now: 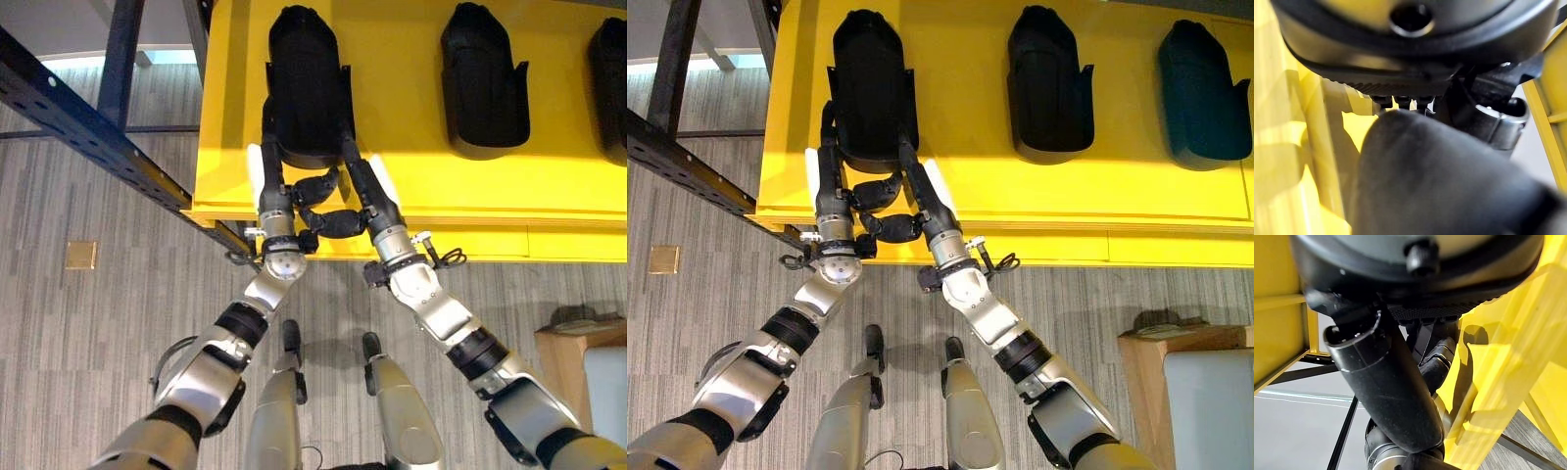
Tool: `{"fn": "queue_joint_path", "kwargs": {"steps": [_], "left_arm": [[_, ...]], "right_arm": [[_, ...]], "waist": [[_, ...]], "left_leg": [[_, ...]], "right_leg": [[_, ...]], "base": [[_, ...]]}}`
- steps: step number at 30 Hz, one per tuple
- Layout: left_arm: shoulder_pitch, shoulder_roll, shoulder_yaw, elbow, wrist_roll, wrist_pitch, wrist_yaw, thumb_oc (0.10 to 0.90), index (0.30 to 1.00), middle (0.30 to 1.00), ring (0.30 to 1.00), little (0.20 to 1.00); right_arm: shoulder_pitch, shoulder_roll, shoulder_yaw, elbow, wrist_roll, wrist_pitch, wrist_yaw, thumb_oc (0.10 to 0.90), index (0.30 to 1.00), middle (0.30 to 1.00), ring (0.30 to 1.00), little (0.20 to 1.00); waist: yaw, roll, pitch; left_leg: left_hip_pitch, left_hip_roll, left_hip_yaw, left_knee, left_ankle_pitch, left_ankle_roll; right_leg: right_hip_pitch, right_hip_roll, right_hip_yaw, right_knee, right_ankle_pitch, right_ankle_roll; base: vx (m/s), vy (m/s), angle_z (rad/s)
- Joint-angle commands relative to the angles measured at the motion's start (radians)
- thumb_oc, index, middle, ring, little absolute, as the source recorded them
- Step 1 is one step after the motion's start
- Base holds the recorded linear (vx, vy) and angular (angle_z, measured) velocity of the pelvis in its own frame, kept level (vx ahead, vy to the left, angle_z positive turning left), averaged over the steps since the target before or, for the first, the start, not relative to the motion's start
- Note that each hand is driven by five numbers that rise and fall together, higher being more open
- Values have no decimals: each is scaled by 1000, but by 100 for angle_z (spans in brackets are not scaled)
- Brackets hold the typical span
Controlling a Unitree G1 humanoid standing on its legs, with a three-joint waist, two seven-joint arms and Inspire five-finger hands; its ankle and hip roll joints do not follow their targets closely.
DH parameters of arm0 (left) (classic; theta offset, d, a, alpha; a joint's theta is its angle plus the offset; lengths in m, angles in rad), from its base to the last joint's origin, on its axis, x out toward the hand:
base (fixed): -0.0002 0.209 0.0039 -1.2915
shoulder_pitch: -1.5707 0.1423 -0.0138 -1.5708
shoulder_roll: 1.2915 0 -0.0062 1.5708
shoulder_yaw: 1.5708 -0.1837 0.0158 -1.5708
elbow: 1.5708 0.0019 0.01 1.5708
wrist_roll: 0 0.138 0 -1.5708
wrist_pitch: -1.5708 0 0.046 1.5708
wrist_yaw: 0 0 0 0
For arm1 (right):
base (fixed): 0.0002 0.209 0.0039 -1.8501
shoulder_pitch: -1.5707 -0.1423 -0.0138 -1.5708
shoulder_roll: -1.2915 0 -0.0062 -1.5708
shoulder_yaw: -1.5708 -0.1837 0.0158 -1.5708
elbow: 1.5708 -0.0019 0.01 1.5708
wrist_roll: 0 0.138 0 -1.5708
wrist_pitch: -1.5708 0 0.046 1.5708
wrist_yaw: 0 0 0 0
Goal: Move parts from the plastic box to the shelf.
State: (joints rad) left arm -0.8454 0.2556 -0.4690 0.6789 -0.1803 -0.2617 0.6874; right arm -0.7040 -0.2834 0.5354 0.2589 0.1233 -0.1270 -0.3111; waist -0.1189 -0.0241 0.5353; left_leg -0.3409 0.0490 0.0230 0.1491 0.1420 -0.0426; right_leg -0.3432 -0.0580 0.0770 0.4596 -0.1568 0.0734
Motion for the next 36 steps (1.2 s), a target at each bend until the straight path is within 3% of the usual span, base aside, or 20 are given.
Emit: {"fn": "queue_joint_path", "kwargs": {"steps": [1,21,36], "left_arm": [[-108,-149,-76,15,42,-9,-103,900,1000,1000,1000,1000],[-99,-148,-69,29,59,6,-69,900,1000,1000,1000,1000],[-116,-119,-49,59,89,67,31,900,1000,1000,1000,1000]], "right_arm": [[-163,50,-33,-158,-75,-104,-6,900,1000,1000,1000,1000],[-194,36,-35,-143,-64,-105,-4,900,1000,1000,1000,1000],[-173,76,-8,-153,-4,-112,30,900,1000,1000,1000,1000]], "waist": [[-40,-11,-15],[-29,-11,-15],[-25,-7,-15]], "left_leg": [[91,-56,91,80,-193,64],[94,-60,86,98,-205,67],[111,-61,83,74,-195,66]], "right_leg": [[49,81,-36,-173,98,-70],[56,74,-43,-159,88,-70],[73,77,-43,-179,93,-72]], "base": [[33,-16,-1],[7,-3,0],[0,0,0]]}}
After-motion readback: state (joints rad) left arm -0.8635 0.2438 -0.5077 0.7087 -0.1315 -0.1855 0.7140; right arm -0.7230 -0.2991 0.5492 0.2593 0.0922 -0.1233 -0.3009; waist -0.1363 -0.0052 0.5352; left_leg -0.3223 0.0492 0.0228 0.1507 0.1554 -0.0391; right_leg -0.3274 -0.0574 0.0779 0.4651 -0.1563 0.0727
